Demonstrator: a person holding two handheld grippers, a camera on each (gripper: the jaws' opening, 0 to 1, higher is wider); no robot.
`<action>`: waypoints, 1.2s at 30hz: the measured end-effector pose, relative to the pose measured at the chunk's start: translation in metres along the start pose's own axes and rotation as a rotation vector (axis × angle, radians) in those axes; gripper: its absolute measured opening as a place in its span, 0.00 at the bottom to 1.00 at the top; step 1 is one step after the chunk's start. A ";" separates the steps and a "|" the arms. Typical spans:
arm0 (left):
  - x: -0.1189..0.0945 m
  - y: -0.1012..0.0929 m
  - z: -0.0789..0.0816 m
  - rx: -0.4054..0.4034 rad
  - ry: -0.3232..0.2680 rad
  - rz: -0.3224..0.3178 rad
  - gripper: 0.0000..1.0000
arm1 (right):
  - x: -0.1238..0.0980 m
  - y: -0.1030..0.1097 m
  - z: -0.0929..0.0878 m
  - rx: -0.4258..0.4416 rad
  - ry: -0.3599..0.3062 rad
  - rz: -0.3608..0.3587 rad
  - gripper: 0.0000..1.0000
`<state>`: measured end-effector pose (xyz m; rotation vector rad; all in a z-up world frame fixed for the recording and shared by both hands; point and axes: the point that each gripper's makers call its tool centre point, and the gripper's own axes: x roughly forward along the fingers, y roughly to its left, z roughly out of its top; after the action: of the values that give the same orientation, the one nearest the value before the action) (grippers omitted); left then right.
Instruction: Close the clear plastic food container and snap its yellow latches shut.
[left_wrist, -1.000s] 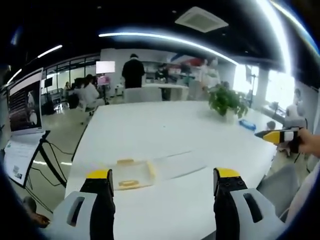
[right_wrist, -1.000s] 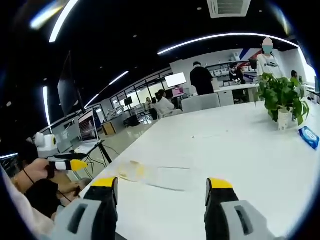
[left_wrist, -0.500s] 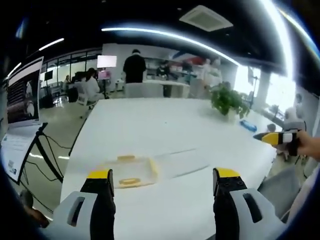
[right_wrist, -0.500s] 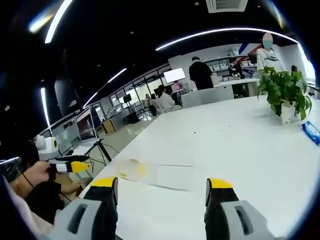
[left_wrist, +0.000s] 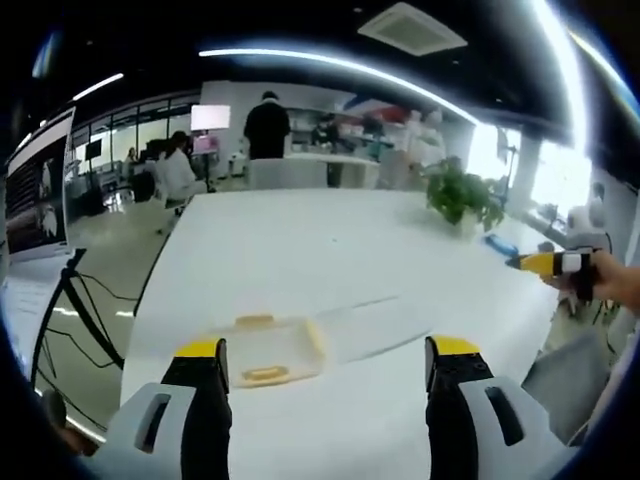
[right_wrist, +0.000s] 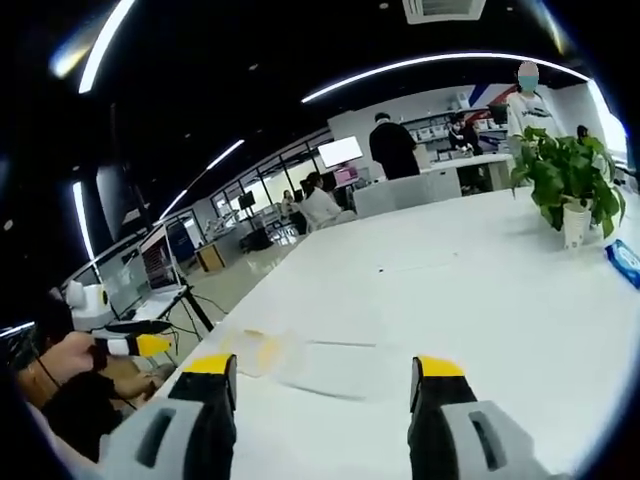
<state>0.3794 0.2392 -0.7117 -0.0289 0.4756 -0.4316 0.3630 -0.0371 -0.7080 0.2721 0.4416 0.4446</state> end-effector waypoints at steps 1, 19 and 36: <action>0.002 0.000 0.000 0.006 0.006 -0.004 0.79 | 0.001 -0.001 0.001 -0.002 0.000 -0.002 0.70; 0.031 0.010 -0.001 0.007 0.032 -0.016 0.78 | 0.037 -0.004 0.003 -0.053 0.045 0.003 0.69; 0.042 0.041 -0.012 0.017 0.073 0.013 0.75 | 0.071 0.021 0.004 -0.077 0.067 0.071 0.69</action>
<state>0.4243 0.2603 -0.7460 0.0068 0.5439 -0.4245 0.4146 0.0134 -0.7223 0.1995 0.4809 0.5397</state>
